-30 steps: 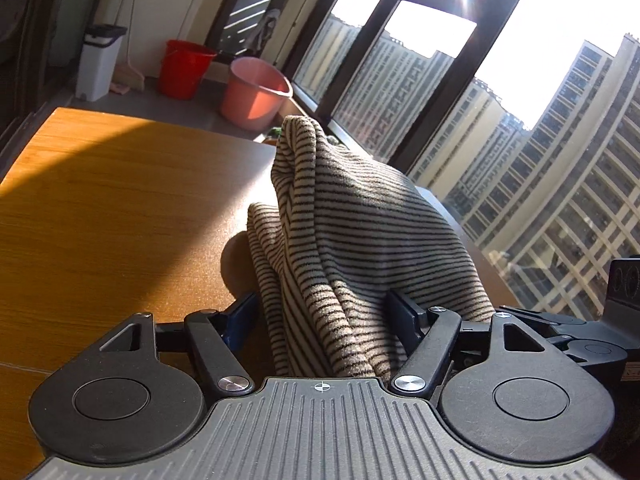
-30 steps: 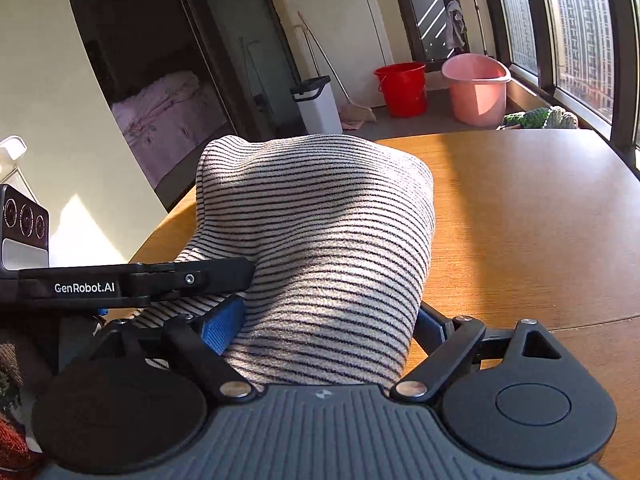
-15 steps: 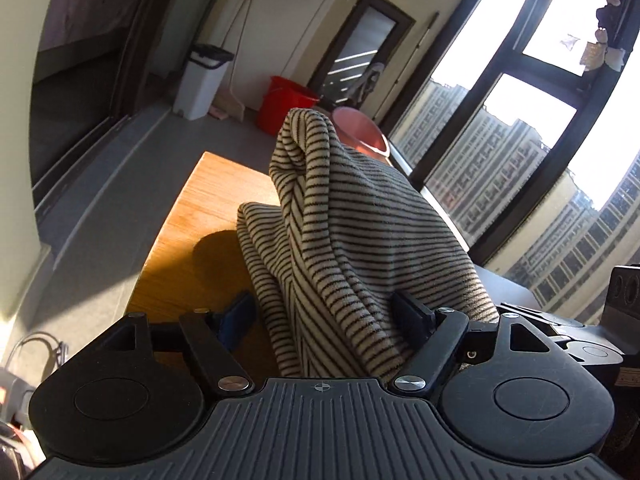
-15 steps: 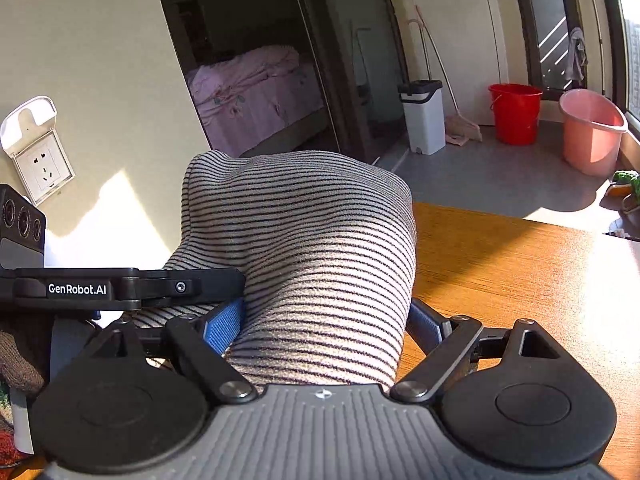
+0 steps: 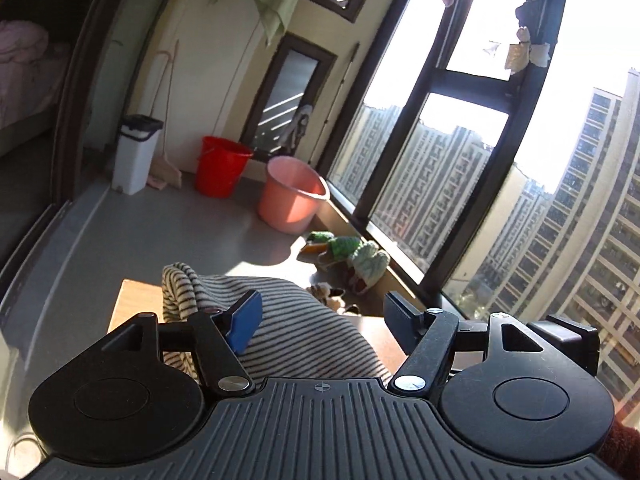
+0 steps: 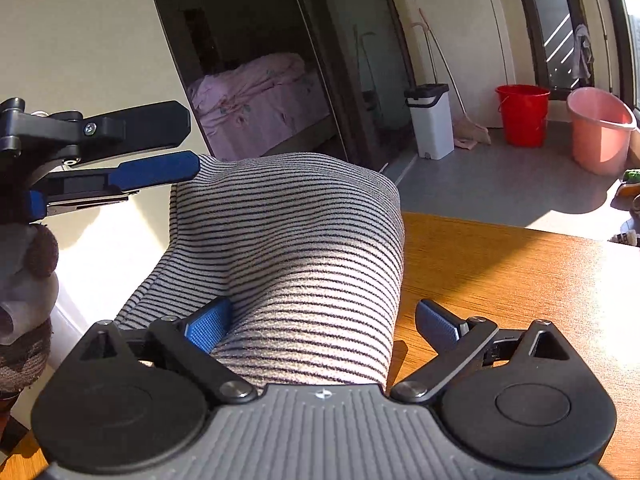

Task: Fold clothes

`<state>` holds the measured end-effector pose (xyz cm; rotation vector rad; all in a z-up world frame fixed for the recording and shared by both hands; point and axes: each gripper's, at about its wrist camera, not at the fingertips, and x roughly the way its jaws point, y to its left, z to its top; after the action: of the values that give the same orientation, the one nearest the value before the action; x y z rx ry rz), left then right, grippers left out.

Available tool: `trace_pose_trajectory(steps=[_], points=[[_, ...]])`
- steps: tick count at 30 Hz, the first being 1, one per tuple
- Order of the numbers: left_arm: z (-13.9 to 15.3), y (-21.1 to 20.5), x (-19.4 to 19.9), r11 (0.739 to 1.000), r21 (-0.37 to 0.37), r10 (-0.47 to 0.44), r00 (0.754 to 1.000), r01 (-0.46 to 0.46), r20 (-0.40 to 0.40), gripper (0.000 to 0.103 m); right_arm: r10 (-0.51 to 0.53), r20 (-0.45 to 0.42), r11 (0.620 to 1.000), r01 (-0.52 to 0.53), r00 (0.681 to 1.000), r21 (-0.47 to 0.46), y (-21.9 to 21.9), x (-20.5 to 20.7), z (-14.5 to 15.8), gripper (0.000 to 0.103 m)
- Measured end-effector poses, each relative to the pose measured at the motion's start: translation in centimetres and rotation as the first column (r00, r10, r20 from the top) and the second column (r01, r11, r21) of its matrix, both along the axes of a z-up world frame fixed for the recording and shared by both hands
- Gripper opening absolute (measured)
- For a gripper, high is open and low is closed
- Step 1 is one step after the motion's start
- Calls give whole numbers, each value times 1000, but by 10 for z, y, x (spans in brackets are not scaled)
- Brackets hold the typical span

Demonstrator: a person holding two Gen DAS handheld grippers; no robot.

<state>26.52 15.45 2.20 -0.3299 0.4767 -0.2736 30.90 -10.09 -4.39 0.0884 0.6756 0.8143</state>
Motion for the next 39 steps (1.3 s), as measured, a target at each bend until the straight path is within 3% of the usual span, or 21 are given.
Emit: trace_pose_trajectory(steps=[2,4,7,9,11,12,13,15,18,22,25,27,30,32,34,39], points=[[-17,5,24,999,38,37,997,-35,-65,71,-15,-2,999,15,1000,30,-5,-2,0,98],[-31,13,33,998,28,61,994,-58,-90,71,-31,4,998,31,1000,59,-13,-6,0,99],[-35,18,35,997,21,73,992,-71,-103,71,-55,13,994,54,998,98,-24,-10,1,99],[-34,16,33,997,36,73,993,-70,-98,71,-92,66,992,86,994,89,-27,-19,7,97],[-35,12,32,996,61,71,994,-66,-88,71,-105,127,991,94,986,94,-28,-31,19,75],[-35,12,31,996,65,70,994,-65,-86,71,-102,147,990,87,984,109,-29,-37,28,50],[-35,14,32,997,50,69,994,-65,-87,72,-89,158,989,69,983,129,-28,-41,34,42],[-36,18,33,998,30,64,994,-62,-89,72,-44,166,988,18,985,151,-23,-46,43,42],[-33,20,28,997,34,71,994,-69,-78,72,8,139,999,-15,990,47,0,-41,27,42],[-16,15,2,993,48,106,994,-104,-33,71,15,172,1000,-12,985,-17,9,-49,18,43],[-6,7,-31,998,-25,59,998,-58,28,80,35,185,999,-28,982,-37,11,-51,19,45],[-13,0,-37,999,-30,35,999,-34,4,80,55,196,998,-46,979,-48,11,-54,20,46],[-36,0,-31,999,-17,47,998,-48,-53,76,85,213,995,-73,973,-63,11,-57,21,56],[-39,5,-31,998,-38,40,998,-42,-45,76,109,209,993,-95,972,-73,9,-58,24,67],[-41,9,-30,998,-49,34,998,-37,-45,76,121,191,990,-105,974,-89,4,-59,34,69],[-45,9,-33,999,-30,36,999,-37,-34,76,8,222,996,11,975,-84,-13,-36,72,82]])
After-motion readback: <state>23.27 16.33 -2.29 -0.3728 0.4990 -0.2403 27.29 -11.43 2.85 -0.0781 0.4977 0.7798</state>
